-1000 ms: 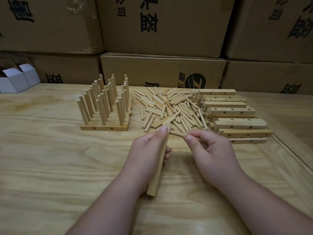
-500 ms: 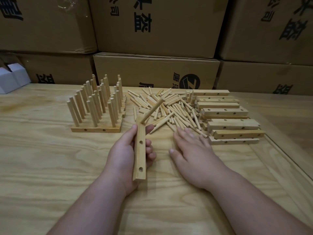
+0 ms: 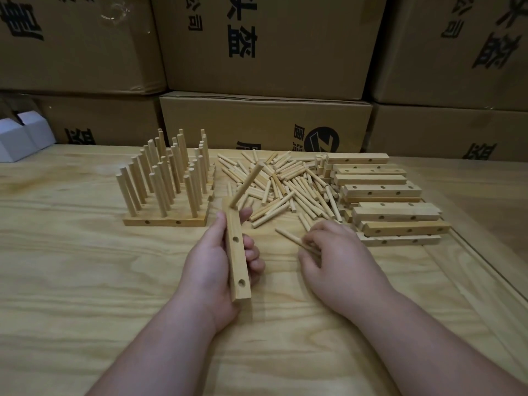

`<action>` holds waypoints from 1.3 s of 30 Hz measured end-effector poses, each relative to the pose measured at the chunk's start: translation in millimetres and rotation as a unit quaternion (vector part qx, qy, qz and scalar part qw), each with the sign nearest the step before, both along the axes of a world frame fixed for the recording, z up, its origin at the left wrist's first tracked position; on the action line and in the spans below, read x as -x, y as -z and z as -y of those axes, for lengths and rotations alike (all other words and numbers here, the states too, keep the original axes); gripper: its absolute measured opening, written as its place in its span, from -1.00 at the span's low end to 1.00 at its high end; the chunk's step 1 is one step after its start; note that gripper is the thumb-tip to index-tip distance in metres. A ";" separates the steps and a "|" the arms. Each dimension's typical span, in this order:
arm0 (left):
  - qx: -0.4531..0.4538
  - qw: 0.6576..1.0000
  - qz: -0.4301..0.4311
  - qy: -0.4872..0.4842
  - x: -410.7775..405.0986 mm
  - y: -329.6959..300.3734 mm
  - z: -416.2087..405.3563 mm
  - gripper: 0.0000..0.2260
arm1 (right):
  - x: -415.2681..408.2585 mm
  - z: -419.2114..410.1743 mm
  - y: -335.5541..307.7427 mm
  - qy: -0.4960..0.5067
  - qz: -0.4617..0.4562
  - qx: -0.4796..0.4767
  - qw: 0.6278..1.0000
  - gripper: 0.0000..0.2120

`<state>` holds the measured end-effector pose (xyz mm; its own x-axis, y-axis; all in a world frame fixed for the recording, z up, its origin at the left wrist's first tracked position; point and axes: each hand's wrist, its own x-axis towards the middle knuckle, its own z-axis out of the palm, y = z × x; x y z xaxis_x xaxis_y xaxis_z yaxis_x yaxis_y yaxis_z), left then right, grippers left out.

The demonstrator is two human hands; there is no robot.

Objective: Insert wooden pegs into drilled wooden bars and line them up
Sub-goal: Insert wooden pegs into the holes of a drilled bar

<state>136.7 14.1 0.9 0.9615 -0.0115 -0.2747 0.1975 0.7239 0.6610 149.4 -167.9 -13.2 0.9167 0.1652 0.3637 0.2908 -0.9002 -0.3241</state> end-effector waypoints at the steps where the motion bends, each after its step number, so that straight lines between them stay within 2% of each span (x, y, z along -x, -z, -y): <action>1: 0.001 1.000 0.002 -0.004 -0.3 -0.2 0.2 -0.59 | -0.2 0.6 -0.4 0.006 0.009 -0.009 1.000 -0.85; 3: 0.003 1.000 0.004 -0.008 -0.6 0.4 -0.2 -0.58 | -1.0 1.4 0.6 0.016 0.015 -0.019 1.000 -0.88; 7: 0.020 1.000 -0.002 -0.006 -1.7 3.3 -2.6 -0.57 | -1.9 2.0 4.3 0.023 -0.007 -0.011 1.000 -0.80; 15: 0.024 1.000 0.000 0.013 -4.3 6.5 -3.6 -0.60 | 2.5 -2.0 2.8 0.029 -0.003 -0.032 0.999 -0.90; 22: 0.024 0.999 0.012 0.022 -2.6 6.5 -4.2 -0.66 | 6.1 -4.5 -1.4 0.046 -0.003 -0.023 0.999 -0.77; 30: 0.018 0.999 0.003 0.028 -3.0 4.1 -2.7 -0.68 | 9.2 -4.4 -8.9 0.100 -0.005 -0.002 0.995 -0.72; 33: 0.022 0.999 0.001 0.029 -3.2 4.6 -3.5 -0.68 | 9.6 -3.2 -8.2 0.109 -0.005 0.005 0.994 -0.77; 36: 0.026 0.999 -0.001 0.027 -3.7 5.0 -4.3 -0.69 | 8.5 -2.2 -5.5 0.092 0.030 -0.025 0.995 -0.80; 39: 0.027 0.999 -0.001 0.027 -3.4 4.4 -3.6 -0.70 | 9.9 -3.0 -7.4 0.023 0.101 -0.105 0.989 -0.79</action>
<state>140.1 17.7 -3.5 0.9585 -0.0785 -0.2741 0.2389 0.7463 0.6213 139.5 -164.9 -5.9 0.8272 0.0267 0.5612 0.3285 -0.8333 -0.4446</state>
